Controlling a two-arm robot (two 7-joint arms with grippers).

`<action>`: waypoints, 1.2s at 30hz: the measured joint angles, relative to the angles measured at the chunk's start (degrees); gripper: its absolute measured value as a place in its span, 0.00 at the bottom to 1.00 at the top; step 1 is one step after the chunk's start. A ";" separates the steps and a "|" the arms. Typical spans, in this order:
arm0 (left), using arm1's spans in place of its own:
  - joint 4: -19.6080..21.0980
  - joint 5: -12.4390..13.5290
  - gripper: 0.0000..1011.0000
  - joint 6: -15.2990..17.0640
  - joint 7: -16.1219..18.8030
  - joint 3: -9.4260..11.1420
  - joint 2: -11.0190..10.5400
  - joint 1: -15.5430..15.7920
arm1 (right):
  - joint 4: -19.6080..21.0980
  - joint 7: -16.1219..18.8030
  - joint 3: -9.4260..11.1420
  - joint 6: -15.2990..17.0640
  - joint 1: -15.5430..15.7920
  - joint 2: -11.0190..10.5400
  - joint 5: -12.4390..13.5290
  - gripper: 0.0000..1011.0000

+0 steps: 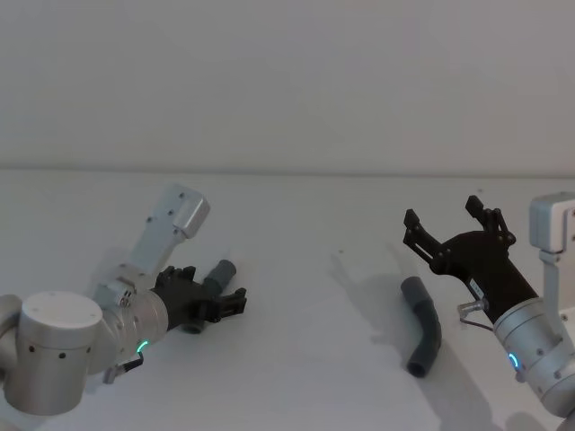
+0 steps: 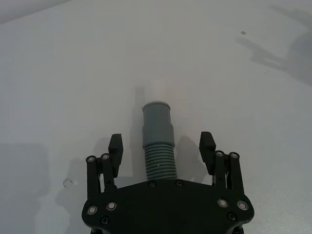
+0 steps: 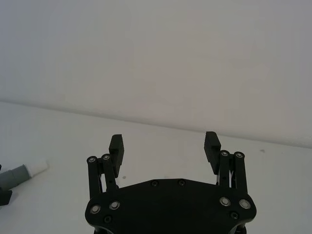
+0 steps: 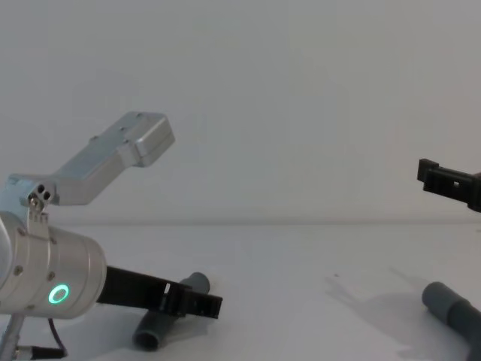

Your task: Use both hands to pick up one end of the pipe from the table, align the ends, and insert them.

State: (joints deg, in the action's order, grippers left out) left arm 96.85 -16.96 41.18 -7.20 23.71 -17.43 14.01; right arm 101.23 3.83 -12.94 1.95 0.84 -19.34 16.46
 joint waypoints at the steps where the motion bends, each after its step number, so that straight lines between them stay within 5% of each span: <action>1: 0.01 0.01 0.93 0.01 0.01 -0.02 0.02 -0.02 | 0.00 0.00 0.00 0.00 0.00 0.00 0.00 0.99; 12: 0.09 0.06 0.67 0.12 0.09 -0.19 0.20 -0.14 | 0.00 0.00 0.00 0.00 0.01 0.00 0.00 0.99; 21: 0.14 0.07 0.35 0.18 0.14 -0.25 0.26 -0.19 | 0.00 0.00 0.00 0.00 0.00 0.00 0.00 0.99; 36: 0.15 0.06 0.34 0.19 0.14 -0.29 0.32 -0.23 | 0.00 0.00 0.00 0.00 0.00 0.00 0.00 0.99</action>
State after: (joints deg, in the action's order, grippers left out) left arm 96.99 -16.90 41.37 -7.06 23.42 -17.11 13.78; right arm 101.23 3.83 -12.94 1.95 0.84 -19.33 16.47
